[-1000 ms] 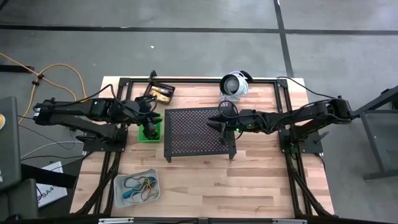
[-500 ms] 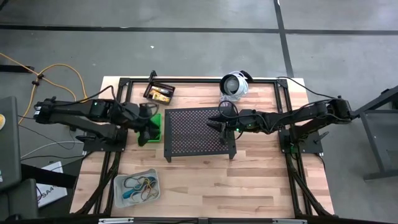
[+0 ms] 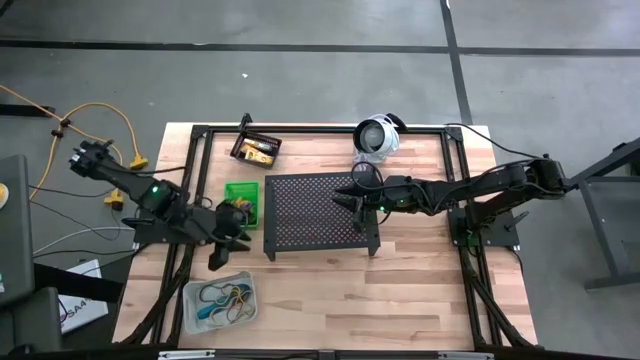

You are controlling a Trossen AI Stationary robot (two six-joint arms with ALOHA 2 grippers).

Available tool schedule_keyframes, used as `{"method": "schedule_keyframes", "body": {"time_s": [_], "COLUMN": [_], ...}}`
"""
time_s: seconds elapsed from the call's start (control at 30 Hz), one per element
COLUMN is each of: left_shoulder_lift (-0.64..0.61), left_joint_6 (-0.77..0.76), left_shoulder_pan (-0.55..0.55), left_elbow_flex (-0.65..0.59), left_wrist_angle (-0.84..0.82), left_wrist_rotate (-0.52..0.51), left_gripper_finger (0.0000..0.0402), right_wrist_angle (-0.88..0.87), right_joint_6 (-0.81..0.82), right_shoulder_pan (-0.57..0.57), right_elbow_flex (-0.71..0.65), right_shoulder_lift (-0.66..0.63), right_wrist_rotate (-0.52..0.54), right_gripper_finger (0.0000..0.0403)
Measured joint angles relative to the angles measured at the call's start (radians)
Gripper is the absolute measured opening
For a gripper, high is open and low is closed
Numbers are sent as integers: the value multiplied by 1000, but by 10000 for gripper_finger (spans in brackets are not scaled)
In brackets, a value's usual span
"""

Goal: Pick & Place Office Desk Supplies
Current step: Put the white bin with the rubber bands on the shelf

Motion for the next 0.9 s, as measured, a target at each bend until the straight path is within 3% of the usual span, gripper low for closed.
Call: {"method": "schedule_keyframes", "body": {"time_s": [0.23, 0.57, 0.9], "left_shoulder_lift": [2, 46, 166], "left_joint_6": [-72, -153, -82], "left_shoulder_pan": [-115, -240, -368], "left_elbow_flex": [0, 0, 0], "left_wrist_angle": [10, 15, 15], "left_wrist_rotate": [-78, -86, -69], "left_gripper_finger": [124, 124, 124], "right_wrist_angle": [0, 0, 0], "right_joint_6": [0, 0, 0], "right_shoulder_pan": [0, 0, 0], "right_elbow_flex": [0, 0, 0], "right_shoulder_lift": [0, 0, 0], "right_wrist_rotate": [0, 0, 0], "right_gripper_finger": [121, 121, 121]}}
